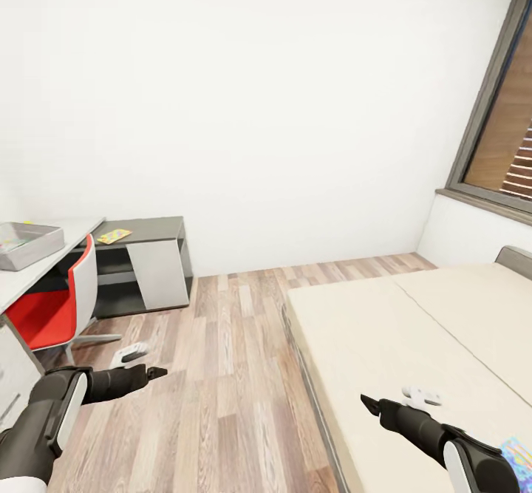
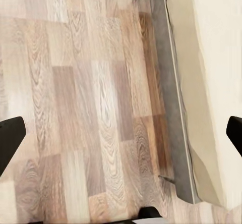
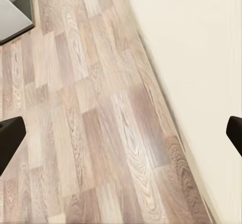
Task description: Put all the toys in the child's room - the three board games (two on the bed and one on the table), the two jigsaw puzzles on the table, and the tennis ball on the table - inside the toy box on the table in the child's room.
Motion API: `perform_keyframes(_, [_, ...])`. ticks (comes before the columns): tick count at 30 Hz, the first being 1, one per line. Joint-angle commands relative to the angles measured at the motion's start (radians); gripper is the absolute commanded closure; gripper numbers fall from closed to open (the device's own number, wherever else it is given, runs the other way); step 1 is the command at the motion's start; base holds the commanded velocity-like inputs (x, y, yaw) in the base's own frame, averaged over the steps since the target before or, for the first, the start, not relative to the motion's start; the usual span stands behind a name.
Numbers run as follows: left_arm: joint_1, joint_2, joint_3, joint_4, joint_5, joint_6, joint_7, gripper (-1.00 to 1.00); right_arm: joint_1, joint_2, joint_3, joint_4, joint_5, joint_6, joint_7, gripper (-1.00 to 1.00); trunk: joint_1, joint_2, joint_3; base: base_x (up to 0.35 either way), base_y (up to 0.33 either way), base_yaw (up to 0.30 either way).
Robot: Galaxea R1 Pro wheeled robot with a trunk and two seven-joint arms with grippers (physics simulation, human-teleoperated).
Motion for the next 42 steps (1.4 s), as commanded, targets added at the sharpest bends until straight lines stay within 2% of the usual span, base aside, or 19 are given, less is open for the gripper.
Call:
perform_keyframes(1, [-0.001, 0.0, 0.001, 0.0, 0.0, 0.005, -0.002, -1.0, -0.001, 0.001, -0.002, -0.001, -0.009, 0.007, 0.0, -1.0, 0.001, -0.002, -0.002, 0.022, -0.027, 0.281])
perform_keyframes(7, [-0.001, 0.0, 0.0, 0.0, 0.001, 0.002, -0.003, -1.0, -0.001, 0.001, -0.002, -0.001, -0.009, 0.007, 0.0, -1.0, 0.001, -0.002, -0.002, 0.1, -0.121, 0.261])
perform_keyframes(42, [-0.001, 0.0, 0.001, 0.0, 0.002, 0.001, -0.006, -1.0, -0.001, 0.001, -0.001, -0.001, -0.008, 0.007, 0.0, -1.0, 0.001, -0.002, -0.002, 0.008, -0.017, 0.125])
